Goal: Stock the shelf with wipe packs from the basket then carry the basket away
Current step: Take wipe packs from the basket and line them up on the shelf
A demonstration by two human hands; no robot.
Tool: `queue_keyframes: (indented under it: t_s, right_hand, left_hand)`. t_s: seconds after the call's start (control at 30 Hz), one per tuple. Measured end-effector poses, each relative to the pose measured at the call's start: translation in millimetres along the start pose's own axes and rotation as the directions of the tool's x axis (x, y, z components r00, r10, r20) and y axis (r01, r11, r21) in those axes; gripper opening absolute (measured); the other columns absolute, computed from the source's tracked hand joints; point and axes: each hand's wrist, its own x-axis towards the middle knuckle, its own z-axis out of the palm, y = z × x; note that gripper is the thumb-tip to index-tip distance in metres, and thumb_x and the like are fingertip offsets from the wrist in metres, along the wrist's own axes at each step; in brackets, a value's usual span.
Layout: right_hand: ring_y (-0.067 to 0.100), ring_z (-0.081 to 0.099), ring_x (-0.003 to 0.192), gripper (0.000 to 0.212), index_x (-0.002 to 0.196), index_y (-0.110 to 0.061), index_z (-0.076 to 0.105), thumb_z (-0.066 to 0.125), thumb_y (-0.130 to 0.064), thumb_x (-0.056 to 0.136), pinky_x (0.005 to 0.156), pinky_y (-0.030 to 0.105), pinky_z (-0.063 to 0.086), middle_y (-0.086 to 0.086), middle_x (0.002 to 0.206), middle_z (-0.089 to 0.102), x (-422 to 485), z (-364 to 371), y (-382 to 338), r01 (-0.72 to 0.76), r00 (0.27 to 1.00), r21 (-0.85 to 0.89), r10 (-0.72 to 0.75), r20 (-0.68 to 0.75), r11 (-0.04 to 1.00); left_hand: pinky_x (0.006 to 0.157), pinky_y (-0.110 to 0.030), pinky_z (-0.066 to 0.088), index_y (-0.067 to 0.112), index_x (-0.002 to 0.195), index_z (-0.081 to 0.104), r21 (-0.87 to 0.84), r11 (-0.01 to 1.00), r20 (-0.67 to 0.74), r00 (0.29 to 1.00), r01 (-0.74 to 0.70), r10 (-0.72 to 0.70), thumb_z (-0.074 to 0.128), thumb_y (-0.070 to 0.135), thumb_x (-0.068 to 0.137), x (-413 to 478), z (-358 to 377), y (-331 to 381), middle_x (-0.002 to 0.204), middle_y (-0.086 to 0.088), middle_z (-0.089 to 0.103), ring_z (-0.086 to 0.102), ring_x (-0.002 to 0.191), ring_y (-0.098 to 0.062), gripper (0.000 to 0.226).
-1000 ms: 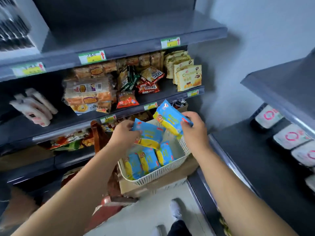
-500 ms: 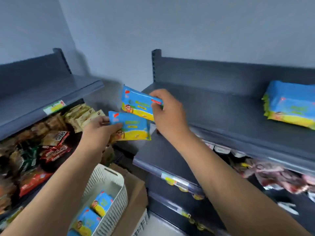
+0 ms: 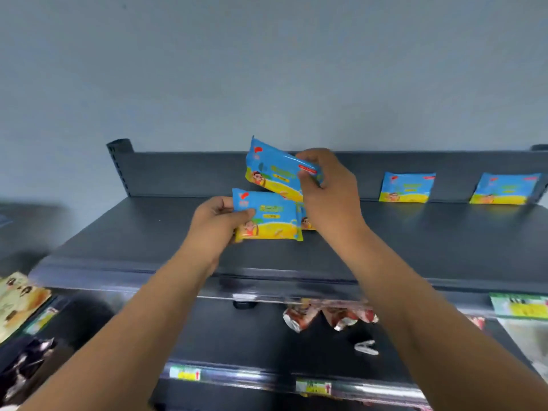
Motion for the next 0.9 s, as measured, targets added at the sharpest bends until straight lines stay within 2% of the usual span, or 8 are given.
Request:
queue_keyframes:
  t_s: [0.2,0.37,0.47,0.53,0.6,0.73,0.83,0.9]
  right_hand:
    - [0.001,0.058,0.087,0.022,0.114,-0.021,0.064,0.054,-0.01,0.098,0.072,0.009,0.04,-0.011,0.104,0.067,29.1,-71.0,37.9,0.019,0.999,-0.057,-0.021,-0.04,0.998]
    - [0.003,0.058,0.087,0.023,0.115,-0.02,0.064,0.055,-0.01,0.098,0.071,0.012,0.041,-0.01,0.105,0.067,36.2,-96.2,67.9,-0.01,0.999,-0.068,0.008,-0.034,0.998]
    - [-0.001,0.055,0.078,0.021,0.114,-0.022,0.064,0.055,-0.01,0.098,0.069,0.015,0.038,-0.011,0.102,0.067,29.9,-98.2,82.2,-0.022,0.999,-0.079,0.02,-0.025,0.997]
    - [-0.003,0.053,0.073,0.02,0.112,-0.023,0.064,0.056,-0.011,0.098,0.065,0.014,0.036,-0.012,0.097,0.066,26.4,-97.0,89.1,-0.032,0.999,-0.079,0.032,-0.004,0.996]
    - [-0.004,0.053,0.072,0.021,0.111,-0.024,0.064,0.056,-0.01,0.098,0.064,0.01,0.035,-0.016,0.093,0.064,25.7,-95.8,92.7,-0.031,0.999,-0.076,0.032,0.007,0.997]
    - [-0.007,0.053,0.069,0.021,0.111,-0.023,0.066,0.058,-0.008,0.098,0.062,0.007,0.035,-0.018,0.09,0.064,26.7,-92.7,96.8,-0.044,0.999,-0.05,0.044,0.0,0.998]
    - [-0.004,0.054,0.068,0.024,0.108,-0.024,0.067,0.058,-0.005,0.096,0.06,0.009,0.037,-0.018,0.091,0.066,24.4,-89.8,103.7,-0.077,0.997,-0.027,0.077,0.017,0.997]
    - [-0.001,0.056,0.069,0.027,0.105,-0.028,0.066,0.059,-0.005,0.095,0.061,0.01,0.041,-0.02,0.097,0.067,22.4,-85.5,109.3,-0.106,0.993,-0.014,0.106,0.05,0.994]
  left_hand:
    - [0.054,-0.02,0.055,0.007,0.104,0.071,-0.021,1.0,0.138,0.99,-0.008,0.01,0.076,0.004,0.09,17.6,100.1,-1.7,0.093,-0.005,0.08,0.075,0.07,-0.009,0.016]
    - [0.062,-0.025,0.059,0.007,0.091,0.071,0.055,0.996,0.15,0.987,-0.068,0.059,0.081,-0.004,0.082,36.8,131.0,-17.4,0.092,-0.007,0.081,0.077,0.078,-0.017,0.017]
    - [0.073,-0.032,0.063,0.001,0.097,0.068,0.161,0.981,0.099,0.991,-0.104,0.089,0.081,-0.005,0.082,48.4,134.8,-33.2,0.095,-0.008,0.079,0.077,0.085,-0.021,0.021]
    - [0.077,-0.031,0.063,0.006,0.101,0.068,0.289,0.947,0.072,0.989,-0.142,0.126,0.081,0.002,0.084,56.0,132.5,-41.9,0.096,0.001,0.077,0.075,0.087,-0.015,0.022]
    - [0.08,-0.035,0.06,0.017,0.098,0.068,0.484,0.856,0.045,0.981,-0.184,0.186,0.083,0.016,0.083,63.0,127.8,-46.2,0.093,0.01,0.074,0.072,0.086,-0.01,0.021]
    - [0.07,-0.036,0.051,0.017,0.092,0.059,0.732,0.665,0.018,0.98,-0.147,0.197,0.078,0.038,0.084,66.1,124.1,-45.5,0.091,0.006,0.066,0.062,0.085,-0.017,0.029]
    - [0.064,-0.032,0.042,0.021,0.086,0.055,0.726,0.681,0.02,0.993,-0.096,0.118,0.075,0.045,0.087,68.8,124.4,-50.0,0.087,0.003,0.067,0.064,0.085,-0.019,0.032]
    - [0.065,-0.035,0.048,0.021,0.084,0.055,0.698,0.711,0.05,0.996,-0.083,0.067,0.076,0.043,0.087,72.2,122.2,-53.7,0.087,-0.001,0.071,0.067,0.086,-0.021,0.031]
